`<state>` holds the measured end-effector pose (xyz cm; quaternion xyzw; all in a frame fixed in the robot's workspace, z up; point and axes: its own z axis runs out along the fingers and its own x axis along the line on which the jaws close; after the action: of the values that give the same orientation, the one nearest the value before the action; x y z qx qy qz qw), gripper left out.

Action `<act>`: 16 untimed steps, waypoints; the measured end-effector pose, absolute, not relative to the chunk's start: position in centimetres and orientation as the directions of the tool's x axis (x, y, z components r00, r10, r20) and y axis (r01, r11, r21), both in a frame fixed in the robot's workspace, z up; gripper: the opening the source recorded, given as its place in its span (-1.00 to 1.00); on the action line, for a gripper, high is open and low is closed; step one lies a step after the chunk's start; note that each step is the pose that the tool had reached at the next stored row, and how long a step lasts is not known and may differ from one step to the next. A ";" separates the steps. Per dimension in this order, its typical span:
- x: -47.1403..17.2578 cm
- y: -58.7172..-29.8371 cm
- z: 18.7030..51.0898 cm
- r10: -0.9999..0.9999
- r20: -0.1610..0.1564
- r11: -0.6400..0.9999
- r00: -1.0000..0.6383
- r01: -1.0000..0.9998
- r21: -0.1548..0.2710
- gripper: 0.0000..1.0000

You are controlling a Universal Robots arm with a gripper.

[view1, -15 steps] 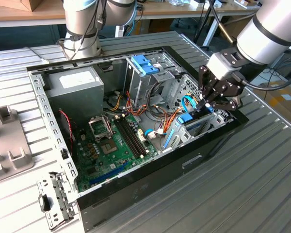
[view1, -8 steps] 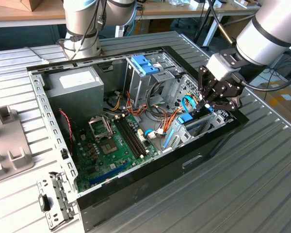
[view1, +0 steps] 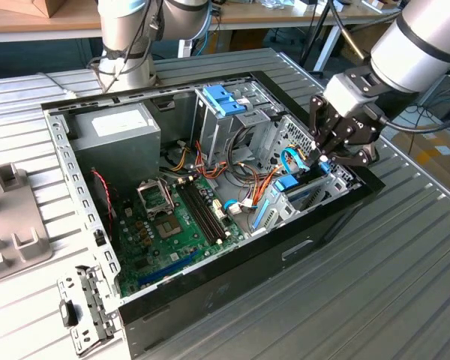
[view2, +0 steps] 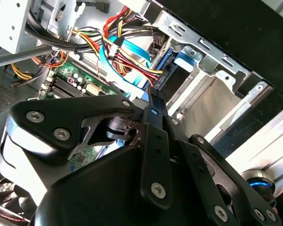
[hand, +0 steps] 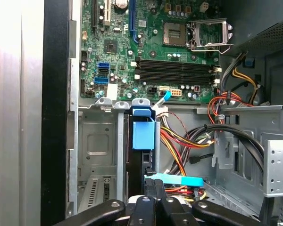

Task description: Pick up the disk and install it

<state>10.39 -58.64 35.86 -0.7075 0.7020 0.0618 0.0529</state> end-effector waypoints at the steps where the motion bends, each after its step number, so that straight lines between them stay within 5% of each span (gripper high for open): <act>1: 10.4 -58.6 36.0 -0.987 -0.162 -0.009 0.007 -1.000 0.012 -0.79; 16: 11.7 -58.6 37.7 -0.984 -0.176 -0.009 0.006 -1.000 0.013 -0.79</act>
<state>11.65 -58.64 37.68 -0.7070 0.7017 0.0674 0.0578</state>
